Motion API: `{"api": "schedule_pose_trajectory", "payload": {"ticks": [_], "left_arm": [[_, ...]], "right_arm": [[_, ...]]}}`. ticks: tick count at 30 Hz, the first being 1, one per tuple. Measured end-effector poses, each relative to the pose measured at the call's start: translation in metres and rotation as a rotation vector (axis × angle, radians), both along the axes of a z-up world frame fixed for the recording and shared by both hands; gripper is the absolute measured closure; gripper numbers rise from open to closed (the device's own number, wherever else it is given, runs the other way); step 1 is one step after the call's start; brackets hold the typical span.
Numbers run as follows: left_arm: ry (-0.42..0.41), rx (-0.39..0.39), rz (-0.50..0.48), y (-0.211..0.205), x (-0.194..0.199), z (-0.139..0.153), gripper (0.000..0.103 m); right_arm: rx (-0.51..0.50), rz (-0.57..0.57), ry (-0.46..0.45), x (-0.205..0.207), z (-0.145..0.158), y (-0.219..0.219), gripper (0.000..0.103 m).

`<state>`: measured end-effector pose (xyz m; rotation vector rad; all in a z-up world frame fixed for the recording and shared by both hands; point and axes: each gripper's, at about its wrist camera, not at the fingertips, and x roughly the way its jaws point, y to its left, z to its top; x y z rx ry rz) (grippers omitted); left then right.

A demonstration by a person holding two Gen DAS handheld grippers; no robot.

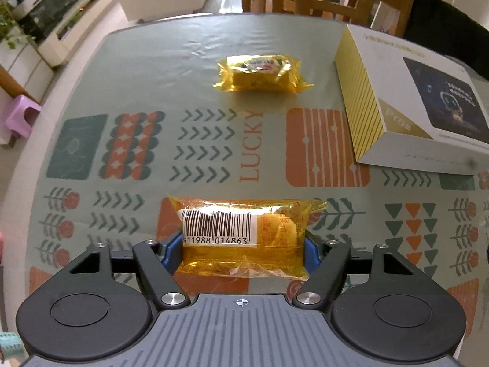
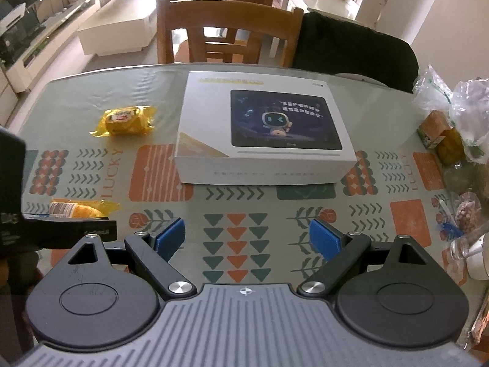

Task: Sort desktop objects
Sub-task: 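Carry the snack pack with the left gripper over the white box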

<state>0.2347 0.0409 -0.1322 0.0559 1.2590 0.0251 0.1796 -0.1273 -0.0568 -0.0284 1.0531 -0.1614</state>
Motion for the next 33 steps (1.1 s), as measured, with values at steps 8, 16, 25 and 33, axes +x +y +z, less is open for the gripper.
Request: {"api": "schedule_pose_trajectory", "payload": {"ticks": [8,16,25,33], "left_arm": [[-0.023,0.017,0.013,0.007,-0.032,0.026,0.032],[-0.033,0.013,0.003,-0.004,-0.071,0.046,0.032],[-0.001,0.017,-0.043,-0.023,-0.137,0.047,0.032],[0.087,0.003,-0.076,-0.038,-0.185,0.023,0.032]], "right_arm": [[0.036,0.024,-0.036,-0.016,0.013,0.003,0.000],[0.062,0.029,-0.060,-0.039,0.021,-0.009,0.000],[0.100,0.017,-0.052,-0.072,0.023,-0.034,0.000],[0.113,0.009,-0.035,-0.098,0.017,-0.053,0.000]]}}
